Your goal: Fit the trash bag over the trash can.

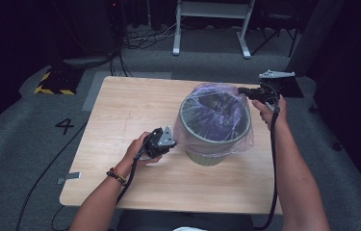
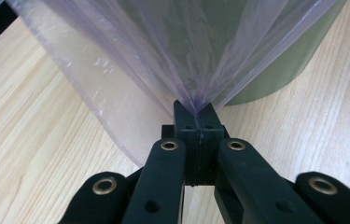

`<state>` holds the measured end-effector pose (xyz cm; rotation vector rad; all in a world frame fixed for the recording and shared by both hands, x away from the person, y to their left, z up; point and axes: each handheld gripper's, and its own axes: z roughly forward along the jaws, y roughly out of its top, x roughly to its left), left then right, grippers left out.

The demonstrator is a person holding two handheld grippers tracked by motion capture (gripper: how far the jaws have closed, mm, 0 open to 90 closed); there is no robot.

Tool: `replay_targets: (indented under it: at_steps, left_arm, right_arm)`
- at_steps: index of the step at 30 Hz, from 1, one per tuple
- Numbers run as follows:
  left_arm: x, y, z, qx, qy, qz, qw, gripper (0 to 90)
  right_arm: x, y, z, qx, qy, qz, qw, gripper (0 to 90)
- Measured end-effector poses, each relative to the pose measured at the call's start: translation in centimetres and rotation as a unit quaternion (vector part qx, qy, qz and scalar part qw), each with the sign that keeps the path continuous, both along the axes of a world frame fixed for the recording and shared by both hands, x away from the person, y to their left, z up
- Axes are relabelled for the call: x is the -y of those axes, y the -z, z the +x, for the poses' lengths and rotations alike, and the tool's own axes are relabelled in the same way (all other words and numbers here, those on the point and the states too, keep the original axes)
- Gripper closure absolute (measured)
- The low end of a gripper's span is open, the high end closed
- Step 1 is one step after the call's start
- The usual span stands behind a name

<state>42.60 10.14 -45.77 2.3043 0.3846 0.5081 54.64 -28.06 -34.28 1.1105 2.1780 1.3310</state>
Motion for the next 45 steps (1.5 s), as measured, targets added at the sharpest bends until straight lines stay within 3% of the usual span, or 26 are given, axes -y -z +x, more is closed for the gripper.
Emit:
replay_targets:
  at_steps: [8, 10, 17, 26, 30, 37, 39, 43, 45]
  left_arm:
    - [-1.4, -0.2, 0.0, 0.004, -0.019, -0.037, 0.9991, 90.0]
    - [-1.7, -0.2, 0.0, 0.003, -0.022, -0.043, 0.9988, 90.0]
    - [-2.6, -0.2, 0.1, -0.006, -0.039, -0.058, 0.9976, 86.7]
    - [-3.2, -0.3, 0.0, -0.008, -0.050, -0.063, 0.9967, 84.7]
    - [-3.4, -0.2, 0.0, -0.010, -0.055, -0.065, 0.9963, 84.0]
    - [-3.8, 0.2, -0.2, -0.014, -0.061, -0.060, 0.9962, 80.9]
    - [-4.0, 0.3, -0.3, -0.015, -0.067, -0.065, 0.9955, 77.6]
    - [-4.5, 0.0, -0.6, -0.019, -0.078, -0.078, 0.9937, 57.7]
    - [-4.7, -0.2, -0.9, -0.020, -0.088, -0.083, 0.9925, 42.8]
  right_arm:
    - [0.6, 3.0, -0.1, -0.035, -0.012, 0.021, 0.9991, 89.2]
    - [0.6, 3.7, -0.3, -0.041, -0.016, 0.017, 0.9989, 89.2]
    - [1.1, 4.9, -1.5, -0.025, -0.030, 0.039, 0.9985, 89.1]
    - [1.3, 5.9, -2.2, -0.019, -0.029, 0.019, 0.9992, 88.1]
    - [1.6, 6.3, -2.6, -0.015, -0.031, 0.028, 0.9990, 87.5]
    - [2.5, 7.1, -3.7, -0.006, -0.031, 0.022, 0.9993, 85.5]
    - [2.6, 7.5, -3.9, -0.005, -0.033, 0.018, 0.9993, 82.9]
    - [3.1, 7.8, -4.5, 0.002, -0.027, 0.008, 0.9996, 74.6]
    - [3.6, 7.7, -4.7, 0.004, -0.015, 0.008, 0.9998, 64.2]
